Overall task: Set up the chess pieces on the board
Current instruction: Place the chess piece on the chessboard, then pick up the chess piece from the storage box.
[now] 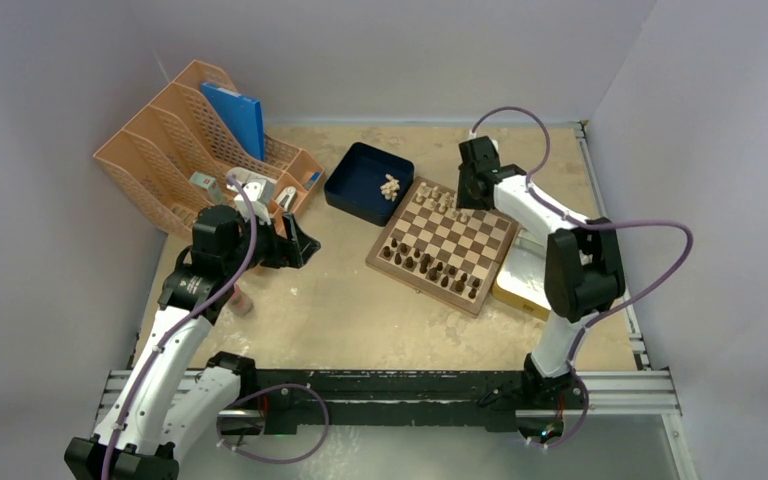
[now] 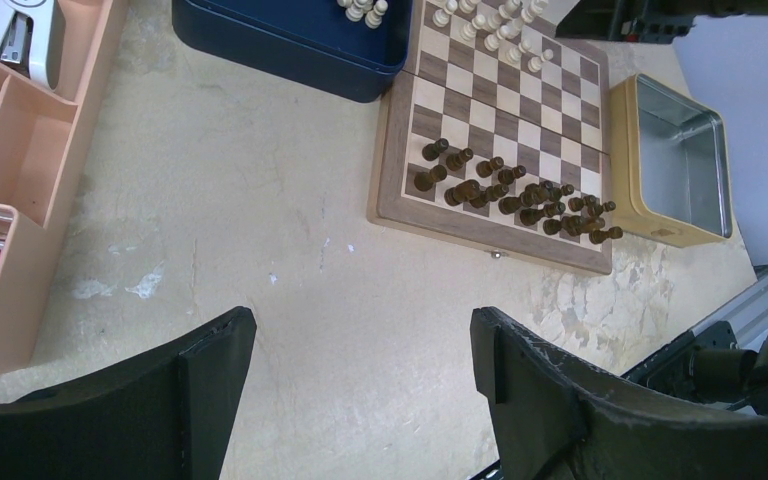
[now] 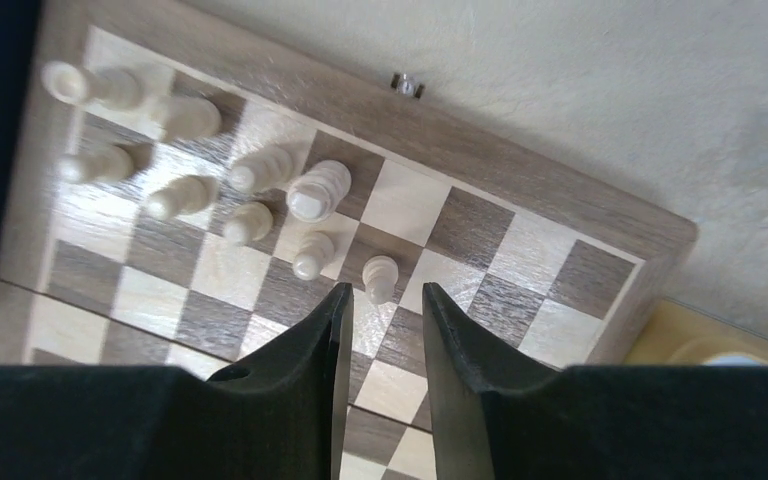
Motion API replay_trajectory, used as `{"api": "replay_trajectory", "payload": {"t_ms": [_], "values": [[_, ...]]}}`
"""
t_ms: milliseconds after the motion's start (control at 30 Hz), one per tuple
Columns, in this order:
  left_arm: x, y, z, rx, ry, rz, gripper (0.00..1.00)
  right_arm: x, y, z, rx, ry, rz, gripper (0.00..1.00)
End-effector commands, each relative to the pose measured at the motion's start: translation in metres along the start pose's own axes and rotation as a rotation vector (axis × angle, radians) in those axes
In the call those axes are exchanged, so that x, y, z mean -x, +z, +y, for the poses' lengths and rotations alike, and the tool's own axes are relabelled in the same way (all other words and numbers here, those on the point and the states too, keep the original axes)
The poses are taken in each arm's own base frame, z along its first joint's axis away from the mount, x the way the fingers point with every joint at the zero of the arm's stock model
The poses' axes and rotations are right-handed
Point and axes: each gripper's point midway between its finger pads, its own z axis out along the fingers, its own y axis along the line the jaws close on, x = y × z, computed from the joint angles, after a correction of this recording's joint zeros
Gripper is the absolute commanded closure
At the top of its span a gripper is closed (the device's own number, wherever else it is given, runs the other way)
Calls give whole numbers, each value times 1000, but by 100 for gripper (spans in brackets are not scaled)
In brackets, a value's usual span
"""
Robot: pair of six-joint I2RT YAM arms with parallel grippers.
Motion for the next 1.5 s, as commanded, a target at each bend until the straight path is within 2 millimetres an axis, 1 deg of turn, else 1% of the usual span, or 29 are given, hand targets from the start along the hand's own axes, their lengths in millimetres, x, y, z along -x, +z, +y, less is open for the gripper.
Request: {"api": "replay_trajectory", "payload": {"t_ms": [0, 133, 200, 300, 333, 467, 533, 633, 667, 767, 867, 967, 1167, 1267, 1467], "values": [[14, -3, -6, -17, 34, -56, 22, 64, -51, 3, 30, 75, -185, 66], [15, -5, -6, -17, 39, -66, 22, 93, -76, 38, 170, 39, -278, 67], [16, -7, -7, -19, 42, -75, 22, 101, -84, 62, 220, -27, -303, 66], [17, -8, -8, -21, 46, -81, 22, 113, -86, 95, 268, -81, -334, 66], [17, -8, -7, -20, 47, -82, 22, 120, -88, 108, 290, -93, -347, 66], [18, -10, -7, -14, 49, -91, 23, 122, -78, 156, 334, -184, -353, 65], [19, -11, -7, -12, 50, -97, 23, 123, -68, 171, 320, -236, -349, 65], [19, -11, -6, -10, 49, -99, 23, 123, -51, 189, 315, -302, -330, 65], [20, -11, -7, -10, 50, -100, 23, 121, -43, 192, 309, -320, -314, 65], [20, -12, -6, -7, 50, -104, 23, 108, -16, 196, 273, -371, -250, 65], [21, -13, -6, -5, 52, -108, 23, 97, 3, 198, 261, -423, -204, 65], [20, -13, -6, -2, 51, -108, 23, 89, 19, 196, 237, -454, -173, 65], [20, -13, -6, -3, 54, -108, 23, 89, 30, 195, 213, -502, -169, 62], [20, -13, -6, -3, 54, -109, 23, 82, 36, 193, 211, -539, -139, 62], [20, -13, -6, -1, 54, -110, 23, 67, 41, 192, 226, -580, -88, 62]]}}
